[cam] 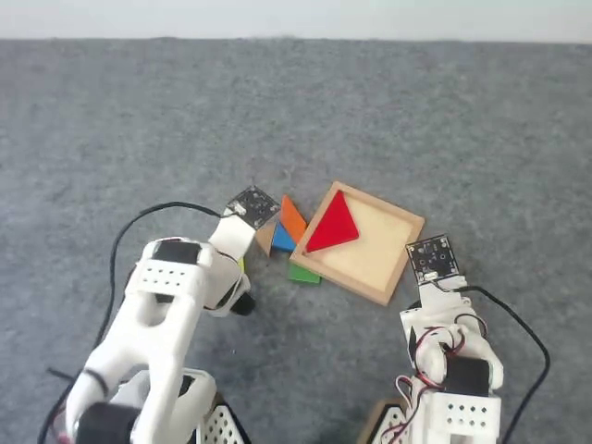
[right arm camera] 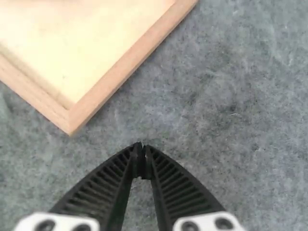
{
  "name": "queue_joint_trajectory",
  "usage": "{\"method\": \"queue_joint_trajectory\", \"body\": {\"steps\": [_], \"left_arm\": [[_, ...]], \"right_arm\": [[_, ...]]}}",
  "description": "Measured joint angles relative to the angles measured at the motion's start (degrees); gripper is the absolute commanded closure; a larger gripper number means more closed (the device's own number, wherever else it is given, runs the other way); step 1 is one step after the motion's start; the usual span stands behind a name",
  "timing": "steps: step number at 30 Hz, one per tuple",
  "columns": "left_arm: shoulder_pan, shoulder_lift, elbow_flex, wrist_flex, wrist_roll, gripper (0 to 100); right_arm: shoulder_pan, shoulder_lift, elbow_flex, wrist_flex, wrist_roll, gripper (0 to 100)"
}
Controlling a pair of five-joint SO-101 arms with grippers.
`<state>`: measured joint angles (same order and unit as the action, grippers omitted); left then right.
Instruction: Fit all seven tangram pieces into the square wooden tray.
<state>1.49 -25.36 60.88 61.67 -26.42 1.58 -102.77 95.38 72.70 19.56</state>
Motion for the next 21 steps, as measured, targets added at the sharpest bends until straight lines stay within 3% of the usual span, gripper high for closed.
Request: {"method": "queue_joint_trajectory", "body": {"steps": [12, 21], "left_arm": [[-0.53, 21.19, -14.86, -3.34, 0.00, 73], [-1.49, 22.59, -16.18, -2.99, -0.35, 75]], "right_arm": [[0.00, 0.00, 0.00, 0.00, 0.00, 99.1], [0.00, 0.00, 0.00, 0.00, 0.00, 99.1]]}}
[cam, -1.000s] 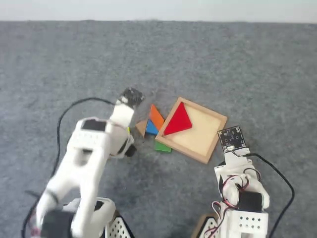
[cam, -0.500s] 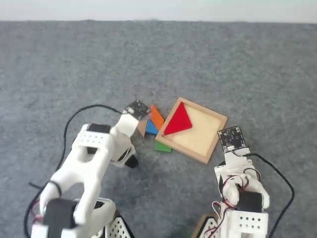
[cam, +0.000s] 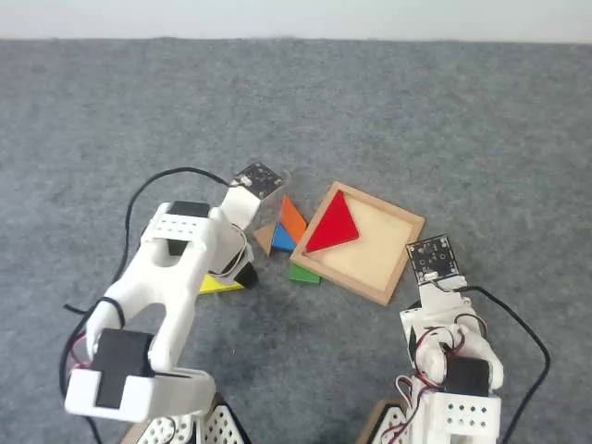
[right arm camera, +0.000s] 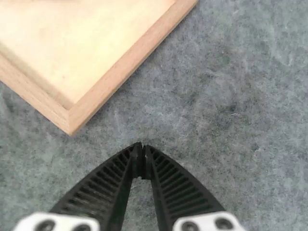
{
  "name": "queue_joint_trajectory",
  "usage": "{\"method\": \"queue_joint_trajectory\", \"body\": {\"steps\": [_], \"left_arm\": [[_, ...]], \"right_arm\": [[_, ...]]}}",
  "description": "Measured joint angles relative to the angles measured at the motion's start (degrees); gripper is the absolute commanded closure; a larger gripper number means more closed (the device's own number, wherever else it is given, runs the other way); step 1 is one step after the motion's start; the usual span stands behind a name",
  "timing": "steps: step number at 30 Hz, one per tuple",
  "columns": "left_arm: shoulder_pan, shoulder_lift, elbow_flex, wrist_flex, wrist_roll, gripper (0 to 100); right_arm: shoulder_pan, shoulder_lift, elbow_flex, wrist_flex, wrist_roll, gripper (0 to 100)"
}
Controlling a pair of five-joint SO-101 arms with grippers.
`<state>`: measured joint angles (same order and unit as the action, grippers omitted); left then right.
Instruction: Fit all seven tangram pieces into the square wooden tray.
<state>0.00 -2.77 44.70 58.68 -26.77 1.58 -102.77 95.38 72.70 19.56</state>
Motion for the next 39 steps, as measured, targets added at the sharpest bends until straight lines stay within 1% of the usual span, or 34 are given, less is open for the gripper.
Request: {"method": "queue_joint_trajectory", "body": {"steps": [8, 12, 18, 26, 35, 39], "left_arm": [[-3.87, 0.00, 0.00, 1.76, -2.81, 75], [-4.57, 0.00, 0.00, 2.02, -3.78, 75], [-4.57, 0.00, -0.09, 2.02, -3.87, 75], [-6.51, 1.67, -2.81, 2.55, -3.08, 75], [-6.51, 1.76, -2.90, 2.02, -2.46, 75], [-6.95, 4.22, -5.19, 1.76, -2.29, 75]], "right_arm": [[0.00, 0.00, 0.00, 0.00, 0.00, 99.1], [0.00, 0.00, 0.00, 0.00, 0.00, 99.1], [0.00, 0.00, 0.00, 0.00, 0.00, 99.1], [0.00, 0.00, 0.00, 0.00, 0.00, 99.1], [0.00, 0.00, 0.00, 0.00, 0.00, 99.1], [0.00, 0.00, 0.00, 0.00, 0.00, 99.1]]}}
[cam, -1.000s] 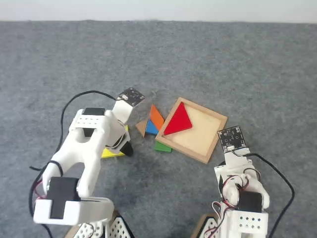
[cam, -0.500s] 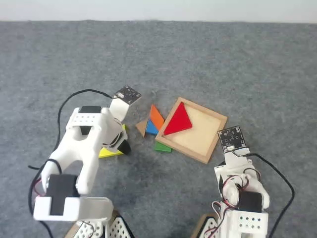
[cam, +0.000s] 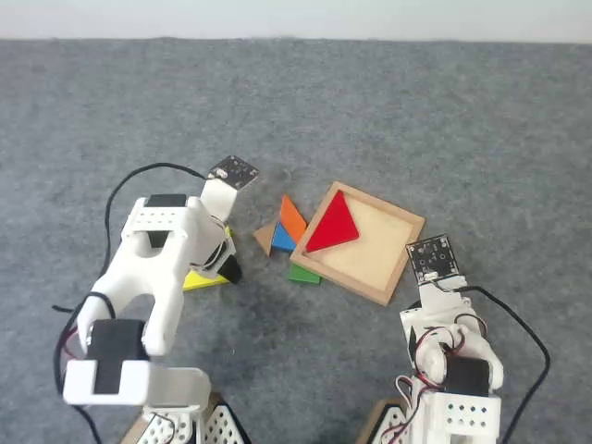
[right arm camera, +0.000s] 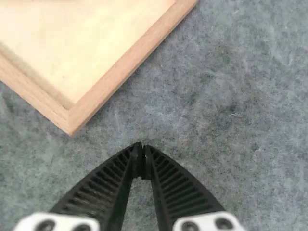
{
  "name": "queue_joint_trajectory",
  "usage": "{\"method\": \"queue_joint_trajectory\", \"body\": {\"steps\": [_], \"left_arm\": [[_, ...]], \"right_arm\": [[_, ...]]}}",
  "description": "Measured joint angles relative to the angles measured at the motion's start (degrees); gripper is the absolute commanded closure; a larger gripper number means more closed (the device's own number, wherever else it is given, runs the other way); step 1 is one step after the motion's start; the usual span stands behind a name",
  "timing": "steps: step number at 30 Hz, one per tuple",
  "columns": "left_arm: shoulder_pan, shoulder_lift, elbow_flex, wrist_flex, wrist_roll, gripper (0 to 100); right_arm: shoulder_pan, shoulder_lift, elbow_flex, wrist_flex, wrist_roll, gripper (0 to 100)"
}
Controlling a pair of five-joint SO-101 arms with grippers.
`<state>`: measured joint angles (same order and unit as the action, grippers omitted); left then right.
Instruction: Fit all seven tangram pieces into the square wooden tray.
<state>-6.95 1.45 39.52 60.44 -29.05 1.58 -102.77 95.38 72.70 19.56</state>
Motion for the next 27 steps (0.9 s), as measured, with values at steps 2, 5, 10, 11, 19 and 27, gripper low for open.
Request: {"method": "queue_joint_trajectory", "body": {"steps": [2, 5, 10, 11, 19, 27], "left_arm": [[-0.88, 1.93, -2.46, 0.00, 0.88, 75], [-2.73, 5.19, -6.15, 0.00, 3.16, 75], [-4.75, 3.87, -6.15, -1.32, 6.86, 75], [-4.92, 2.29, -4.92, -2.55, 7.12, 75], [-0.18, -17.32, 3.16, -3.16, 6.33, 75], [-0.88, -19.52, -0.26, -2.11, 12.66, 85]], "right_arm": [[0.00, 0.00, 0.00, 0.00, 0.00, 99.1], [0.00, 0.00, 0.00, 0.00, 0.00, 99.1], [0.00, 0.00, 0.00, 0.00, 0.00, 99.1], [0.00, 0.00, 0.00, 0.00, 0.00, 99.1], [0.00, 0.00, 0.00, 0.00, 0.00, 99.1], [0.00, 0.00, 0.00, 0.00, 0.00, 99.1]]}}
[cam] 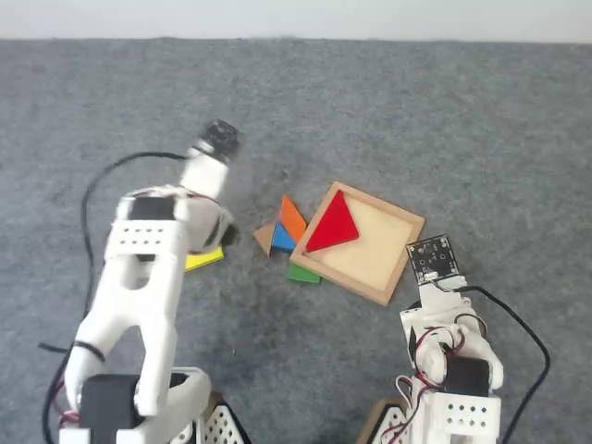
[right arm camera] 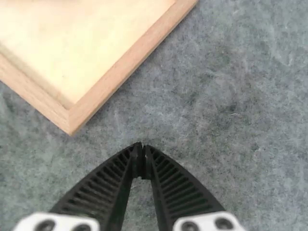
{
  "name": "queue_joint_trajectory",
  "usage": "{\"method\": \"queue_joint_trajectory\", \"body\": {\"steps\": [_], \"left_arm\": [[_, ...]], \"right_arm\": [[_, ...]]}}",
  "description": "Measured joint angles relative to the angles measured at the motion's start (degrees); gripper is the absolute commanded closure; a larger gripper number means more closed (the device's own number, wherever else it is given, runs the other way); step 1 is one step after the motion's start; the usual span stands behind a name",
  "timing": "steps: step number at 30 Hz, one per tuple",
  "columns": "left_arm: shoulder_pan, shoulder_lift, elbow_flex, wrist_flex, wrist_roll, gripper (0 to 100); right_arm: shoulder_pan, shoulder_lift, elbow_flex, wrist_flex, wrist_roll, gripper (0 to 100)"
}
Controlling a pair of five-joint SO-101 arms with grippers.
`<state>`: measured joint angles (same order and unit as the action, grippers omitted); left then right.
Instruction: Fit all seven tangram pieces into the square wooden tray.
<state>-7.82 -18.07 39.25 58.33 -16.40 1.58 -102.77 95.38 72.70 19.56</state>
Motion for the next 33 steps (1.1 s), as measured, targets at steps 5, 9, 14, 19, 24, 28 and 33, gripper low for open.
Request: {"method": "queue_joint_trajectory", "body": {"steps": [5, 9, 14, 19, 24, 28, 33], "left_arm": [[-1.23, -0.53, -3.52, 0.00, 1.76, 89], [-1.93, -0.97, -3.87, 0.00, -0.35, 77], [-3.96, 3.87, -3.25, 2.73, -5.45, 72], [-6.33, 16.00, -8.18, 8.26, -11.52, 72], [-6.51, 27.16, -14.95, 12.31, -17.14, 72], [-6.86, 32.88, -18.81, 12.75, -20.66, 72], [-4.66, 37.63, -20.48, 13.71, -22.59, 77]], "right_arm": [[0.00, 0.00, 0.00, 0.00, 0.00, 99.1], [0.00, 0.00, 0.00, 0.00, 0.00, 99.1], [0.00, 0.00, 0.00, 0.00, 0.00, 99.1], [0.00, 0.00, 0.00, 0.00, 0.00, 99.1], [0.00, 0.00, 0.00, 0.00, 0.00, 99.1], [0.00, 0.00, 0.00, 0.00, 0.00, 99.1], [0.00, 0.00, 0.00, 0.00, 0.00, 99.1]]}}
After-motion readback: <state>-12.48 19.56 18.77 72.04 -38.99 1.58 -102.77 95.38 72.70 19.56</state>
